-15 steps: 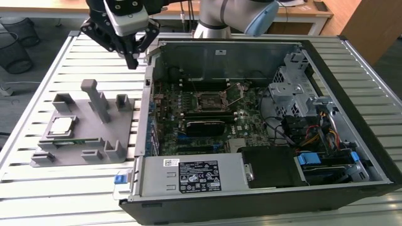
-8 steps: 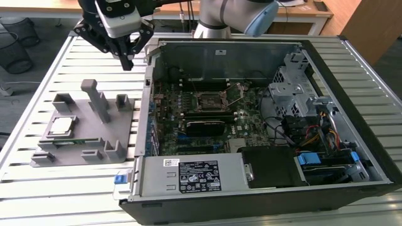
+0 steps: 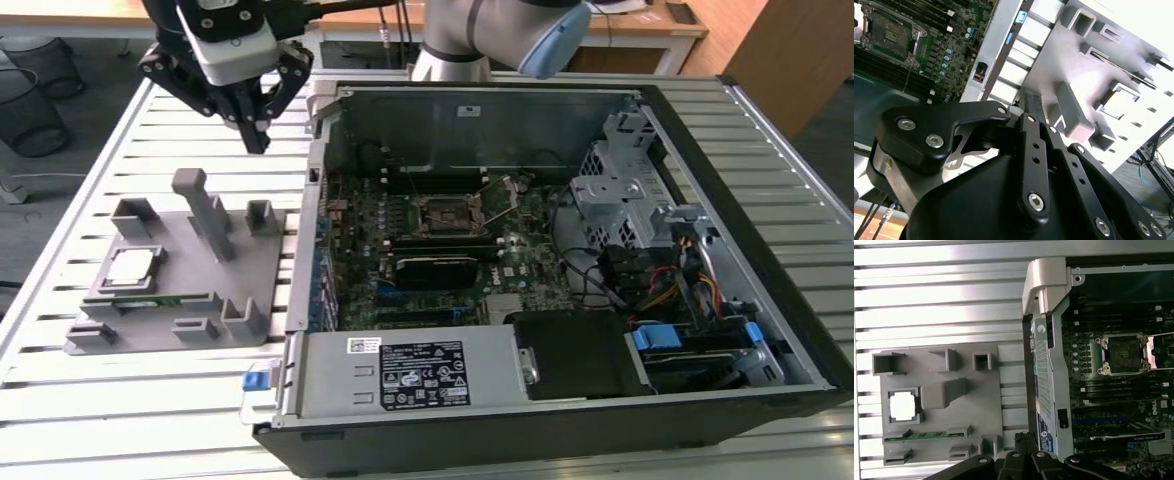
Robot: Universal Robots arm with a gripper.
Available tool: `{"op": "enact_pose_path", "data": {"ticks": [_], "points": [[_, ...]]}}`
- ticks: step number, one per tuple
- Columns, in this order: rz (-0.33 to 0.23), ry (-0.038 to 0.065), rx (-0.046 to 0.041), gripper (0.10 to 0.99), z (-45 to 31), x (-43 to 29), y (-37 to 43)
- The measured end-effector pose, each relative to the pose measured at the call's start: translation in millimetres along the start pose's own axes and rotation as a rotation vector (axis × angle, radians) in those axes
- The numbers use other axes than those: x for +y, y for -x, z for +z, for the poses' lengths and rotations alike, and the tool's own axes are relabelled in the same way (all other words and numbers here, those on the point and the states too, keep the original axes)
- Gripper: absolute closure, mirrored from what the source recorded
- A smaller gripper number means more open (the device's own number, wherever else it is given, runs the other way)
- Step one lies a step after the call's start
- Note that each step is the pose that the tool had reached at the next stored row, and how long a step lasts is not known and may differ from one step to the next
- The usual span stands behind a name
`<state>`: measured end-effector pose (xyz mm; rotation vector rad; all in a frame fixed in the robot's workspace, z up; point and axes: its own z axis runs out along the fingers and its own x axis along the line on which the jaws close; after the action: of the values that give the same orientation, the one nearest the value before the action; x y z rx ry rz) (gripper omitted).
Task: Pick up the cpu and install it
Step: 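Reach for the cpu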
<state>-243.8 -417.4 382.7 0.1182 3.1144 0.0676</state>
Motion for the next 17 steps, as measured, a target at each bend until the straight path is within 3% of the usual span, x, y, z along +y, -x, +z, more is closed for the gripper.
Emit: {"op": "enact_pose_path", "data": {"ticks": [17], "points": [[0.000,0.000,-0.0001,0.980,0.2,-7.9,-26.4]]}}
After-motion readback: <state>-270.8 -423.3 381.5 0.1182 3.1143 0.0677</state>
